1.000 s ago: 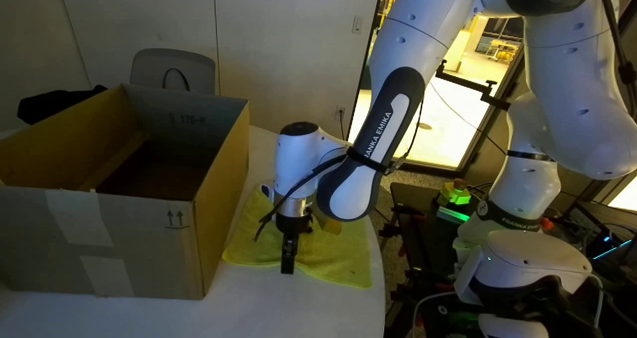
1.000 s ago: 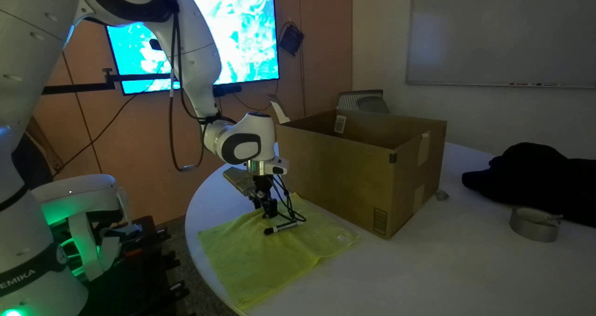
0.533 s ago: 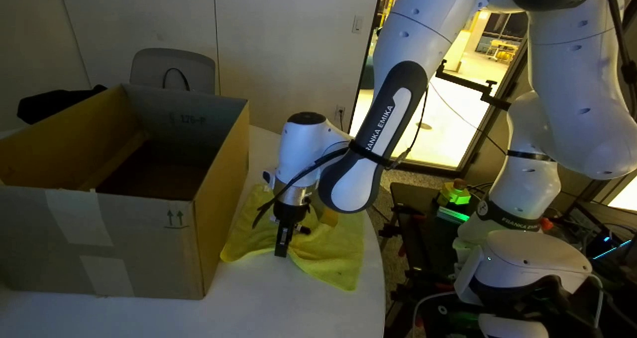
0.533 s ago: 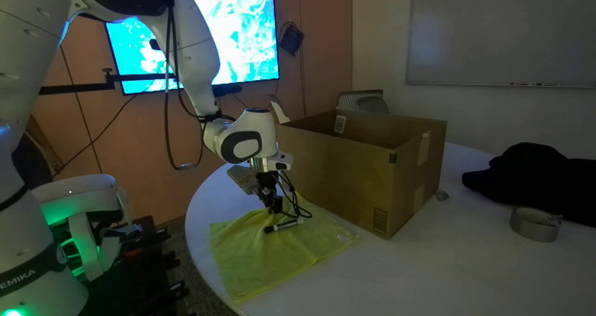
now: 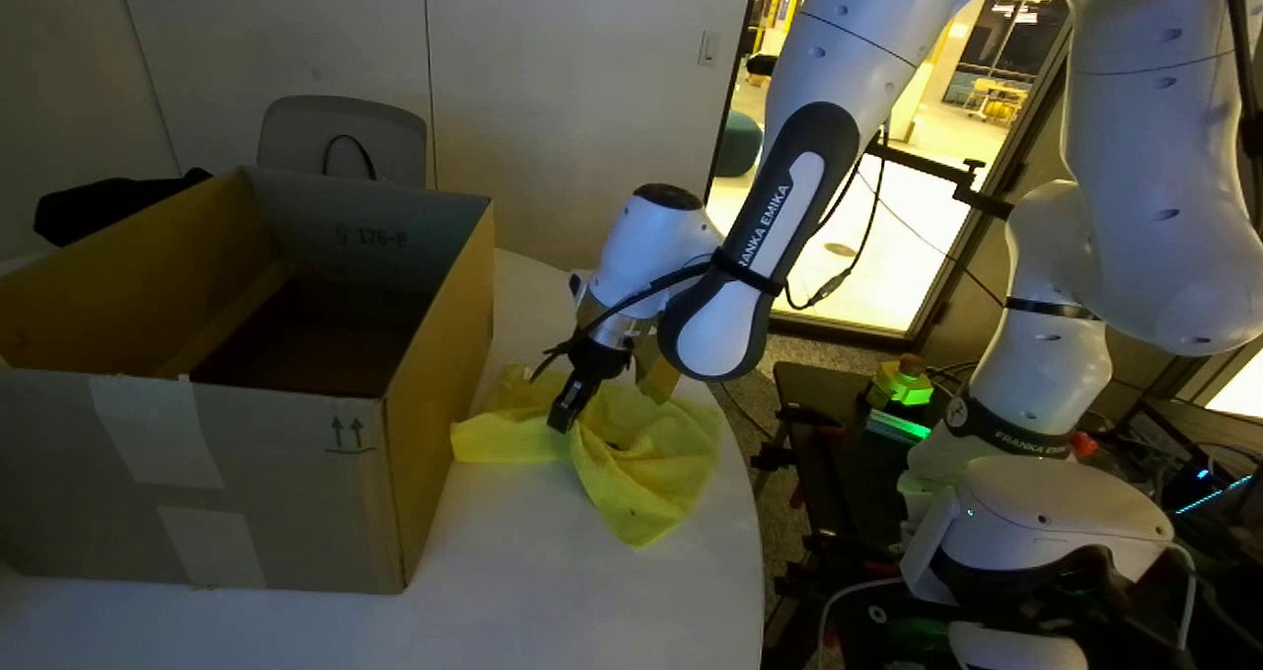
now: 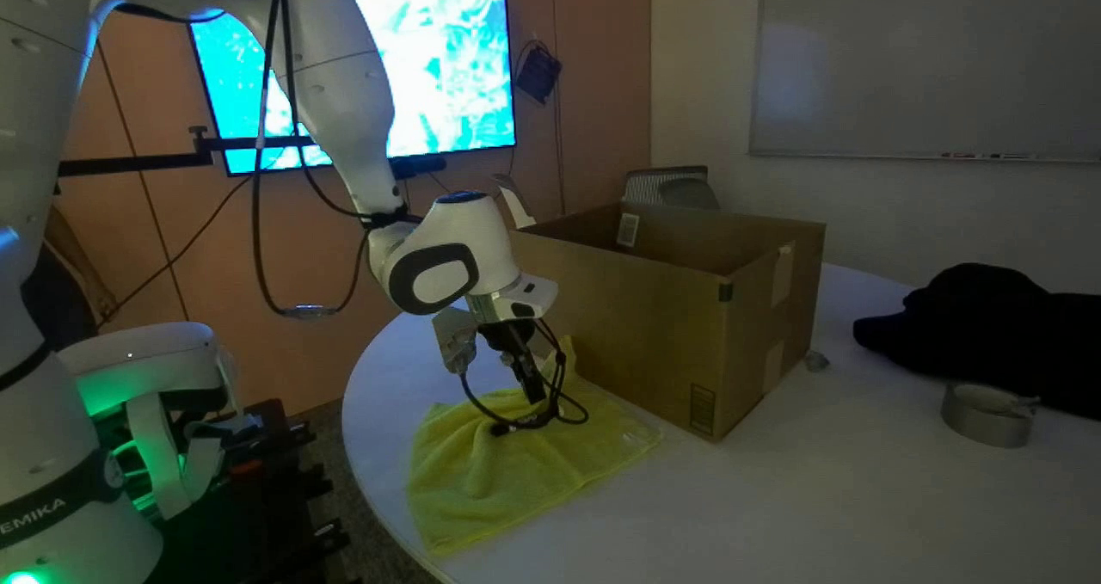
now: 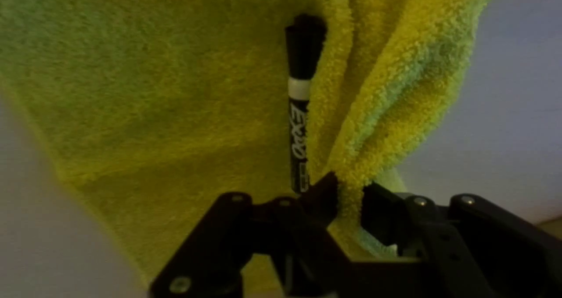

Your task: Put the marker on the towel, fold the towel then out it in the box

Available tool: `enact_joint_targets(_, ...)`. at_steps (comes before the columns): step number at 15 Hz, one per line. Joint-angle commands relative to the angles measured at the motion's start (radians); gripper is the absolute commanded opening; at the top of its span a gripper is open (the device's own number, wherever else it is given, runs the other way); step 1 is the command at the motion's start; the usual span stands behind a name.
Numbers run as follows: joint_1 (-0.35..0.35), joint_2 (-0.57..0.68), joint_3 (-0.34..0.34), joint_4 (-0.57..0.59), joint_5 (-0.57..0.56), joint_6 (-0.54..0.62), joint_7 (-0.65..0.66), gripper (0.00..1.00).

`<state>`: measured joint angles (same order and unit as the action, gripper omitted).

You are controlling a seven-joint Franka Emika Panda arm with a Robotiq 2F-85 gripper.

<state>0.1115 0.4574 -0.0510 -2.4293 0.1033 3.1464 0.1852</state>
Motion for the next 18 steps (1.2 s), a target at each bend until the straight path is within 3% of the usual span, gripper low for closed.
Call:
enact_joint_targets(1,-0.002,-0.071,-0.053,-0.108,0.07,0.106,0.066,0.09)
enact_joint_targets(6,-0.052,-0.085,-0.074,-0.178,0.199,0.181,0.138,0.09)
enact_joint_targets(12,-0.013,-0.038,-0.175,-0.164,0.366,0.157,0.245,0.09)
enact_joint_targets(13,-0.017,-0.035,-0.175,-0.161,0.377,0.146,0.249,0.15)
enact_joint_targets(14,-0.01,-0.03,-0.181,-0.159,0.381,0.143,0.248,0.38)
enact_joint_targets(16,-0.031,-0.042,-0.154,-0.161,0.355,0.131,0.233,0.4)
enact_joint_targets(18,-0.034,-0.063,-0.138,-0.17,0.334,0.123,0.21,0.54)
